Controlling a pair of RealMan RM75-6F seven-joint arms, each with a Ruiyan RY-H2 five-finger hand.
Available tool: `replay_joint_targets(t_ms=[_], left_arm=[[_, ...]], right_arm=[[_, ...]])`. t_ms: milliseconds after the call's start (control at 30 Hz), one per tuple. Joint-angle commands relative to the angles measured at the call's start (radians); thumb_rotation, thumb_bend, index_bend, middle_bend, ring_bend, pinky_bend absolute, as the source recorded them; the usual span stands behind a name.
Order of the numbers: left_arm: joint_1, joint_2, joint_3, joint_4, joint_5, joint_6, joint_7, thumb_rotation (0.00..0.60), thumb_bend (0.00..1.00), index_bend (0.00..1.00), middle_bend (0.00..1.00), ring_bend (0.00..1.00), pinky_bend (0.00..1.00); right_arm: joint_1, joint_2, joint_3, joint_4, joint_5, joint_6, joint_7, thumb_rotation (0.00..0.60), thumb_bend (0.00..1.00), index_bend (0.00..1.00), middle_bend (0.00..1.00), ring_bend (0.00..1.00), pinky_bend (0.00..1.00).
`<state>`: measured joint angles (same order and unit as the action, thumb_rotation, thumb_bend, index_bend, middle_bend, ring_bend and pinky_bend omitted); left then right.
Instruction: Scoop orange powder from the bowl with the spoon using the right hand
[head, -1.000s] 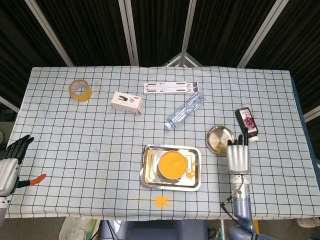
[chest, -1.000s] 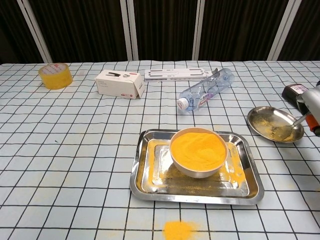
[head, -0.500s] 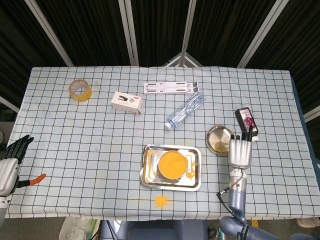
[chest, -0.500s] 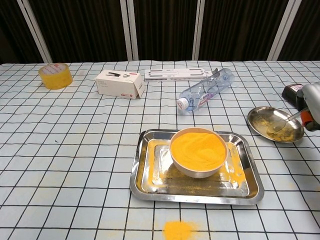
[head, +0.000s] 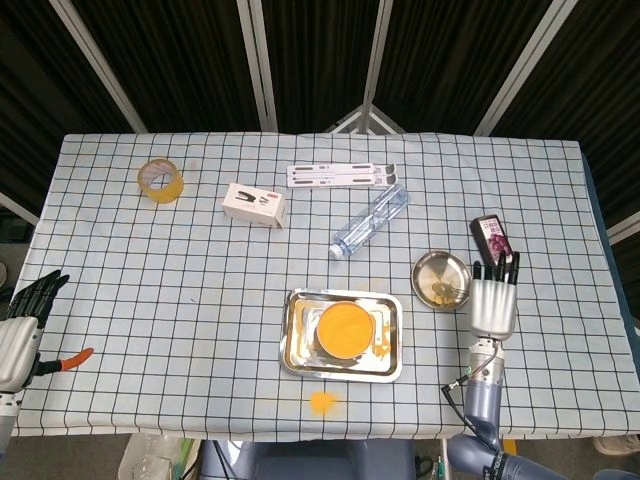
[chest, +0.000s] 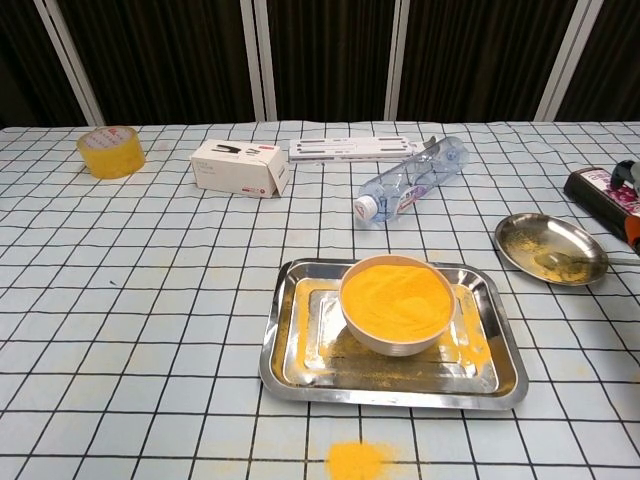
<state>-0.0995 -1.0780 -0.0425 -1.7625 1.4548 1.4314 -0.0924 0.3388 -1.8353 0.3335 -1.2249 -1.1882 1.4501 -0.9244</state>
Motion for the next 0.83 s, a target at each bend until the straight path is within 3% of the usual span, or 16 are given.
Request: replay_joint_targets(t_ms=[33,300,400,567,733,833], left_arm=[[0.001,-0.001,0.0,0.0,0.0,0.002,0.001,0.6,0.0,0.0,0.0,0.0,0.0],[0.003,0.002,0.0,0.003,0.003,0.007,-0.004,0.6,0.0,0.0,0.0,0.0,0.0],[0.005,0.003,0.001,0.007,0.005,0.009,-0.006,0.6,0.0,0.0,0.0,0.0,0.0],[0.005,0.002,0.003,0.015,0.01,0.011,0.005,0.6,0.0,0.0,0.0,0.0,0.0],[0.009,-0.003,0.013,0.032,0.031,0.023,0.033,0.6,0.0,0.0,0.0,0.0,0.0],[0.014,-0.006,0.019,0.037,0.038,0.03,0.053,0.6,0.0,0.0,0.0,0.0,0.0]], right_arm=[[-0.006,0.013,-0.01,-0.015,0.003,0.006,-0.006,0.6,0.59,0.25,0.31,0.06,0.0],[-0.042,0.117,-0.063,-0.141,-0.058,0.036,0.043,0.6,0.59,0.21,0.26,0.03,0.0],[-0.089,0.232,-0.119,-0.24,-0.126,0.062,0.113,0.6,0.57,0.15,0.21,0.01,0.0],[-0.182,0.423,-0.22,-0.381,-0.188,0.08,0.264,0.6,0.47,0.0,0.02,0.0,0.0],[-0.27,0.644,-0.344,-0.546,-0.218,0.037,0.518,0.6,0.42,0.0,0.0,0.0,0.0],[-0.305,0.729,-0.392,-0.553,-0.307,0.077,0.622,0.6,0.42,0.0,0.0,0.0,0.0]])
